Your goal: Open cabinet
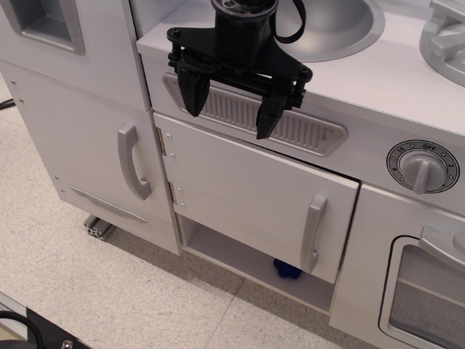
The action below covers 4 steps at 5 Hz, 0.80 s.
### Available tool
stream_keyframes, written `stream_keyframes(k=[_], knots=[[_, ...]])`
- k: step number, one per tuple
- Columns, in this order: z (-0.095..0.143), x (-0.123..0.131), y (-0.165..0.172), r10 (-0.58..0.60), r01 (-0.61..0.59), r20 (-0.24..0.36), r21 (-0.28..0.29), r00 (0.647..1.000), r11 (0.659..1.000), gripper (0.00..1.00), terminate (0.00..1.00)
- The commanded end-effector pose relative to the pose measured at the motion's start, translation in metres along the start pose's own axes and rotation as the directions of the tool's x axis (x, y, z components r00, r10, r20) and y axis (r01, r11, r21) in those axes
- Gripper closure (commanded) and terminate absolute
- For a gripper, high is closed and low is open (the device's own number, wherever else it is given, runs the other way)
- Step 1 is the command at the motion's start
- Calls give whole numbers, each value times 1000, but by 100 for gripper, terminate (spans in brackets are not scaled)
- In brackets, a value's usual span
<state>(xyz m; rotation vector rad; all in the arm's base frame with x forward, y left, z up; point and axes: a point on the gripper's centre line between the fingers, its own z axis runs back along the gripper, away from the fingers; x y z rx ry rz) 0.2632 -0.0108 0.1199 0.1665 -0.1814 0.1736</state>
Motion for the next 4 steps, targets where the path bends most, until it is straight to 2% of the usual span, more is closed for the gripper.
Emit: stream_keyframes(k=[1, 3, 4], knots=[[0, 0, 0, 0, 0, 0, 0, 1000, 1000, 0, 0], [-61, -19, -35, -136, 142, 92, -62, 987, 988, 0, 0], [-90, -26, -56, -189, 200, 136, -75, 973, 977, 0, 0]])
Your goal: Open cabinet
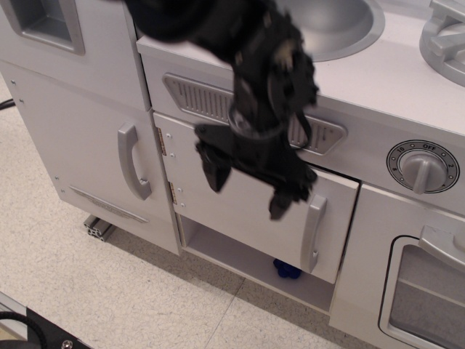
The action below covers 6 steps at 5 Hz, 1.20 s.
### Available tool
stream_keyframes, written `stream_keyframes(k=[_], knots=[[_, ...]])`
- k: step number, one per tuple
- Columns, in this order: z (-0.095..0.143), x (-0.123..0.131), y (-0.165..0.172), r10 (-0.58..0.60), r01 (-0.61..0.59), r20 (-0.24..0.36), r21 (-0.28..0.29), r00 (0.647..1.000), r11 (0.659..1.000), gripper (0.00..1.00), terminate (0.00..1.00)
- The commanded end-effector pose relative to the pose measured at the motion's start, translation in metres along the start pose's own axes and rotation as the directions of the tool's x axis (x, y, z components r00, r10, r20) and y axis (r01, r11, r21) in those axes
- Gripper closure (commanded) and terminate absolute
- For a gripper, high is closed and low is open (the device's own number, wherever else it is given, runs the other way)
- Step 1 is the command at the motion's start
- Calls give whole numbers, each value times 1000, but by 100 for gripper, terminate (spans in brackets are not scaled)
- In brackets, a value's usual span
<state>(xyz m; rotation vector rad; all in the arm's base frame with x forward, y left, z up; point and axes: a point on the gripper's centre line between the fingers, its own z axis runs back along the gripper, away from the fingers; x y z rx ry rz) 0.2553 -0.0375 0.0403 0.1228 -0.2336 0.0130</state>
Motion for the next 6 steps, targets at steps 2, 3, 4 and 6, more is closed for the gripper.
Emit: stream_keyframes(k=[2, 3, 4, 6], knots=[[-50, 14, -41, -44, 51, 97, -71, 994, 996, 0, 0], [-61, 24, -49, -1, 13, 107, -106, 994, 994, 0, 0], [-65, 35, -52, 61, -44, 136, -122, 989, 992, 0, 0], [-71, 47, -57, 70, -56, 142, -104, 987, 993, 100, 0]])
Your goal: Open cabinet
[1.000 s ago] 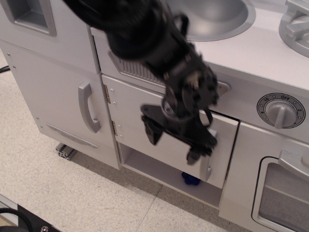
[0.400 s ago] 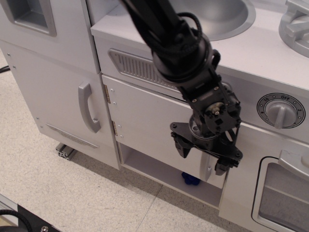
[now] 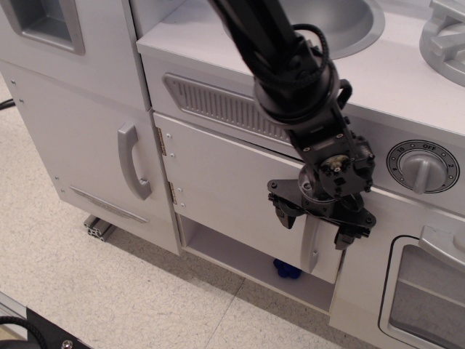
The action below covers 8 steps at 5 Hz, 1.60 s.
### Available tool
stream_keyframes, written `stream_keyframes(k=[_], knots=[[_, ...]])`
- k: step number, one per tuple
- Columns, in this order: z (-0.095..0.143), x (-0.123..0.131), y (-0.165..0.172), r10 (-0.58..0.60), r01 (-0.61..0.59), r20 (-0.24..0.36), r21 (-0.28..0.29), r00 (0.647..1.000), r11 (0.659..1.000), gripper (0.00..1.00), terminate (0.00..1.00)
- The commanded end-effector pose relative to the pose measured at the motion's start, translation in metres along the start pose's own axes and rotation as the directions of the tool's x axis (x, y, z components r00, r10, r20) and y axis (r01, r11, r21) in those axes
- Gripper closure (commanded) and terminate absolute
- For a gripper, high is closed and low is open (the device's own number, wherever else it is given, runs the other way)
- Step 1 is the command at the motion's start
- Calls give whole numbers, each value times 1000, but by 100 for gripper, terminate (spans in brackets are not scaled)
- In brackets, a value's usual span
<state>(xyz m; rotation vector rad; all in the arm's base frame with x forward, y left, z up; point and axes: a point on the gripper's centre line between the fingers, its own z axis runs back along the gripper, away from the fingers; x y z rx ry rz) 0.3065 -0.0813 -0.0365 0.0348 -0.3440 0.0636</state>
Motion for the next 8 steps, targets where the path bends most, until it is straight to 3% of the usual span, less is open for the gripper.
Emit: stream_keyframes(k=[1, 5, 6, 7, 8], knots=[[10, 15, -2, -9, 10, 40, -30, 999, 1000, 100, 0], [38, -45, 48, -156, 153, -25, -75, 987, 985, 100, 0], [57, -45, 60, -185, 184, -8, -66, 983, 981, 0, 0], [82, -29, 64, -194, 194, -6, -44, 981, 980, 0, 0], [102, -6, 58, -128, 131, 35, -83, 991, 988, 0, 0]])
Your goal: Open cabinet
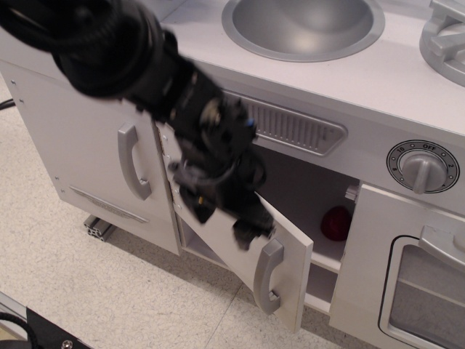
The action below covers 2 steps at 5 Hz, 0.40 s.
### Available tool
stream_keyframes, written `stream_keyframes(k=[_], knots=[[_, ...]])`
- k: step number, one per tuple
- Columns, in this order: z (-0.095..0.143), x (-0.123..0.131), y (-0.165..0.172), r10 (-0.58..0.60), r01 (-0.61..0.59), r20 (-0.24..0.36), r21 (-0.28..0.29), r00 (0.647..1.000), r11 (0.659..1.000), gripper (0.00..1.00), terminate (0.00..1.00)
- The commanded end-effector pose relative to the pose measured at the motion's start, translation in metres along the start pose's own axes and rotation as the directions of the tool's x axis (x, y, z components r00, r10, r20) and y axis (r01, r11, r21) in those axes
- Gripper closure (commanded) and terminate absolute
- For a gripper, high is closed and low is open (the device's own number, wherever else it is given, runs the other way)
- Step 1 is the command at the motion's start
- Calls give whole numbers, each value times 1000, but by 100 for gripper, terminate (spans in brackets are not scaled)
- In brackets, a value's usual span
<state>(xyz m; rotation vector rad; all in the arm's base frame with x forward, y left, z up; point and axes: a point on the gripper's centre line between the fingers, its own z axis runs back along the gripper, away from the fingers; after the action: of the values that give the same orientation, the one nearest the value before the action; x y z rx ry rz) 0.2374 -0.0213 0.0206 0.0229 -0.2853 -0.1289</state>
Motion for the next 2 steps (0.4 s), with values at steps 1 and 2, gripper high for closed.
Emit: stream_keyframes(k=[1, 2], knots=[[42, 60, -9, 73, -66, 134, -60, 988, 996, 0, 0], [24, 75, -21, 48, -40, 136, -60, 990, 997, 0, 0]])
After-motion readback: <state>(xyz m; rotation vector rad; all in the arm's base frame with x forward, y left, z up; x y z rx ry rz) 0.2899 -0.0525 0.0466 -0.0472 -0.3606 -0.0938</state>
